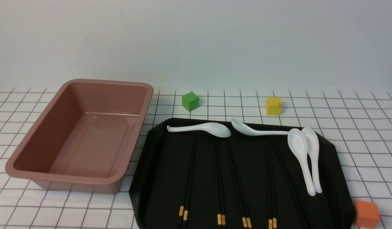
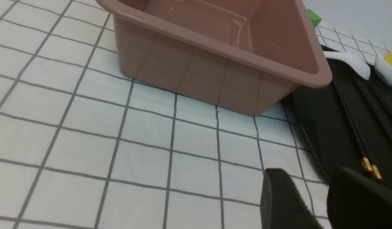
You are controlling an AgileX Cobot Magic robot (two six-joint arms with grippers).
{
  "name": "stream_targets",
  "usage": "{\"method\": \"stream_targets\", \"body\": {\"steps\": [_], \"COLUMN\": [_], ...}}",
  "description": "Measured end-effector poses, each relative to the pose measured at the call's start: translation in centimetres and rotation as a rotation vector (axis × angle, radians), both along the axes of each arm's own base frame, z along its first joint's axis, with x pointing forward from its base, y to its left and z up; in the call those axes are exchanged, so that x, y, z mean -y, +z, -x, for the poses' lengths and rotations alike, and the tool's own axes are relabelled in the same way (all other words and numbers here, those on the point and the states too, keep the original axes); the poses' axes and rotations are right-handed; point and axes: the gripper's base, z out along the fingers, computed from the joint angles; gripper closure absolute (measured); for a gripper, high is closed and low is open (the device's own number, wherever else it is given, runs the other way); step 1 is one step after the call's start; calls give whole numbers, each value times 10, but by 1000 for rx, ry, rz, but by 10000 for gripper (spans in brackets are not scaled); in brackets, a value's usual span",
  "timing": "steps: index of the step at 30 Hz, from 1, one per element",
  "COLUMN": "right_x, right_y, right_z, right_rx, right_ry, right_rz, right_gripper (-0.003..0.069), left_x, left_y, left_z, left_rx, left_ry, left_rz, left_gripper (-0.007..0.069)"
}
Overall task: On white black tablecloth take chopsticks from black tray and put them in box.
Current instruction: 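Reach over to the black tray and grasp a pair of chopsticks with the left gripper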
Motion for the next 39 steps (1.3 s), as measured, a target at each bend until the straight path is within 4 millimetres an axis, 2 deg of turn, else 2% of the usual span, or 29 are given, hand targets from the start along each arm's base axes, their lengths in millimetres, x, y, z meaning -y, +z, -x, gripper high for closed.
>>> {"method": "stream_targets", "body": {"steps": [16,18,22,23,25,30,32,33,34,37,39], "right_x": [0,0,0,0,0,0,0,0,0,0,0], "right_y": [0,0,0,0,0,0,0,0,0,0,0], "right_z": [0,0,0,0,0,0,0,0,0,0,0], "right_rx": [0,0,0,0,0,0,0,0,0,0,0], "right_ry": [0,0,0,0,0,0,0,0,0,0,0], "right_rz": [1,1,0,0,0,0,0,0,0,0,0], "right_gripper": [419,419,419,419,419,419,419,419,419,419,419], "left_x": [1,3,8,8,8,3,3,3,3,4,8], "left_y": [1,3,14,15,20,28,32,36,53,87,108], "left_z": [0,0,-2,-2,-3,-4,-4,-3,0,4,1], "left_rx": [2,6,23,26,31,86,99,107,164,244,226], "left_ry": [3,16,68,76,99,150,150,144,106,46,5], "left_rz": [37,162,633,685,908,1157,1189,1192,1158,1061,955], "left_gripper": [386,386,386,386,386,386,395,400,447,535,596]}}
